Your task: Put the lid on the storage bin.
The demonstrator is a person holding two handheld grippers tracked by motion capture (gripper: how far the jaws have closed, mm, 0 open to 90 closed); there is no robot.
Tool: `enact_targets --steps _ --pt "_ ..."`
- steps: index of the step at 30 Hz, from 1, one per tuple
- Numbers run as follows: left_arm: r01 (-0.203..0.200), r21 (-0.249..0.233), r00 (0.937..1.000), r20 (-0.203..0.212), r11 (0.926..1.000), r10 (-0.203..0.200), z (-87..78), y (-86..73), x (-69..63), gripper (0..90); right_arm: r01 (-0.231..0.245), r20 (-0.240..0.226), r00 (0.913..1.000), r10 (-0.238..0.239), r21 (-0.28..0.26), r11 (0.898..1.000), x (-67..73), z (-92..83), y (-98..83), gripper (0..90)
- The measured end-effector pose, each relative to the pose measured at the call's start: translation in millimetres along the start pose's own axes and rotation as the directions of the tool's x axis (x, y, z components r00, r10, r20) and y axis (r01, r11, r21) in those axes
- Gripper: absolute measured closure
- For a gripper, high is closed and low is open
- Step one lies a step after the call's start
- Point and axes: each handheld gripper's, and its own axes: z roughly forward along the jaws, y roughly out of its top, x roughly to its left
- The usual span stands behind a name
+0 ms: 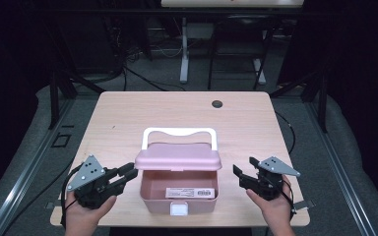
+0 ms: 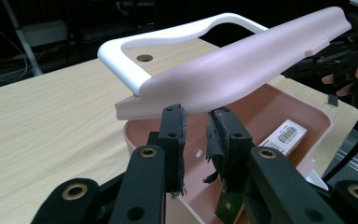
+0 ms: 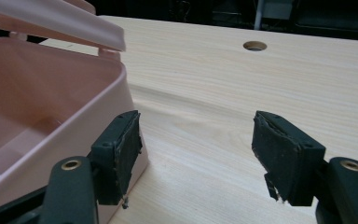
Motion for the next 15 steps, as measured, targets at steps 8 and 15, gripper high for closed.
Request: enact_targets --steps 8,15 --pt "0.000 0.001 1.0000 0.004 1.0000 0.000 -2.3 -5.8 -2.3 74.7 0.001 0.048 0.9988 -0.001 0.014 1.000 -4.6 2.8 -8.1 30.8" --pt "-0.004 0.005 0.9999 0.011 1.0000 0.004 -4.3 -9.7 -4.1 75.1 -0.009 0.051 0.9987 0.008 0.030 1.000 -5.7 6.0 -12.7 30.6"
